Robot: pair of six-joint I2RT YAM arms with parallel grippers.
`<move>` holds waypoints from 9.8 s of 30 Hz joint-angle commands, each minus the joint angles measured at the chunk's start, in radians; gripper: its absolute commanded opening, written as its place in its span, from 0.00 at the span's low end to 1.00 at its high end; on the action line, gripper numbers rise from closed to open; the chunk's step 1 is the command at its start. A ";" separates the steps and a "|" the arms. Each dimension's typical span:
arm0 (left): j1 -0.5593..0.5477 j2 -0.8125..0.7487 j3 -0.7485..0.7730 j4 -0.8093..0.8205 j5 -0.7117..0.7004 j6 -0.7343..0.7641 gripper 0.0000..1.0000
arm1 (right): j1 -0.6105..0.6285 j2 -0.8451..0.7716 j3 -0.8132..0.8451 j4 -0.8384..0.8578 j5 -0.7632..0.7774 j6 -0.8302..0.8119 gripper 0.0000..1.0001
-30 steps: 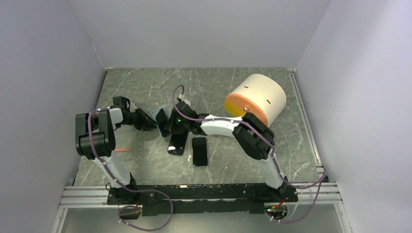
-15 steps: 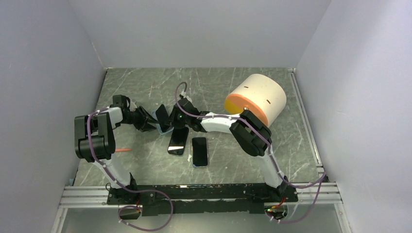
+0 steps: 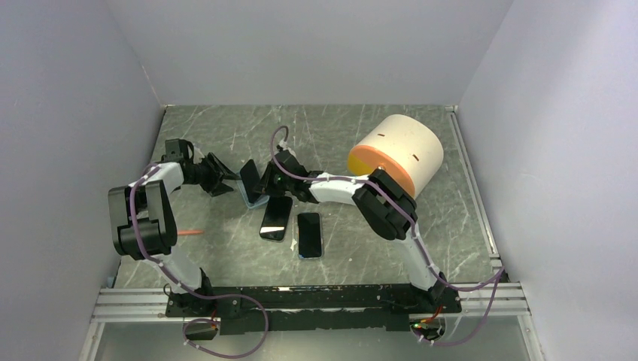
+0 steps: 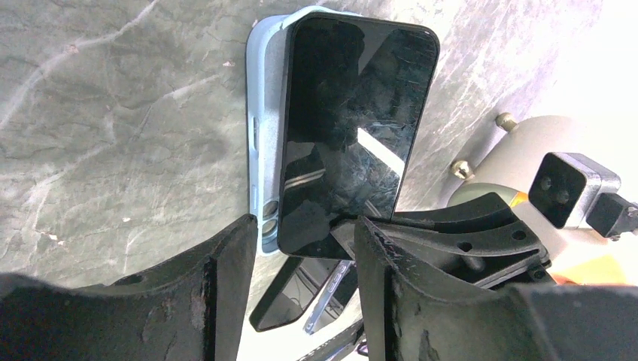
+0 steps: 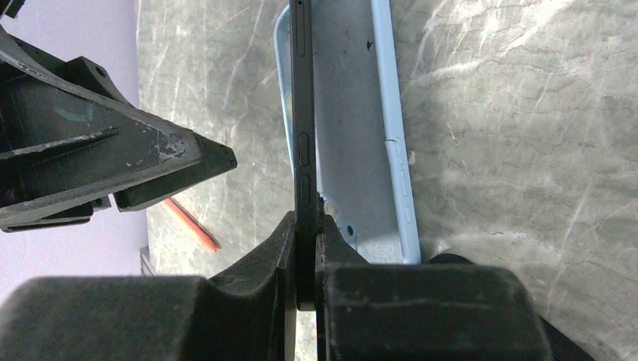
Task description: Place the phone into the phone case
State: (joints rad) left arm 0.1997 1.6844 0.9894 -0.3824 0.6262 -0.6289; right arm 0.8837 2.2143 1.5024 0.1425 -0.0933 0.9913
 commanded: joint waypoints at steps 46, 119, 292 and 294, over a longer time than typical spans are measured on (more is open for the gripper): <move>0.022 0.093 0.082 -0.013 -0.006 0.012 0.53 | -0.051 0.052 0.265 -0.291 -0.015 -0.331 0.46; 0.049 0.235 0.069 0.144 0.127 -0.080 0.43 | -0.012 0.241 0.465 -0.216 -0.189 -0.574 0.15; 0.057 0.071 -0.072 -0.082 0.094 0.091 0.42 | -0.029 0.081 0.176 0.237 -0.561 0.176 0.43; 0.056 0.074 -0.065 -0.089 0.090 0.095 0.42 | -0.030 0.081 0.161 0.261 -0.565 0.188 0.46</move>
State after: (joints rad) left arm 0.2668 1.7653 0.9127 -0.4683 0.7113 -0.5426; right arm 0.8379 2.4046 1.6524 0.2676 -0.5888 1.1603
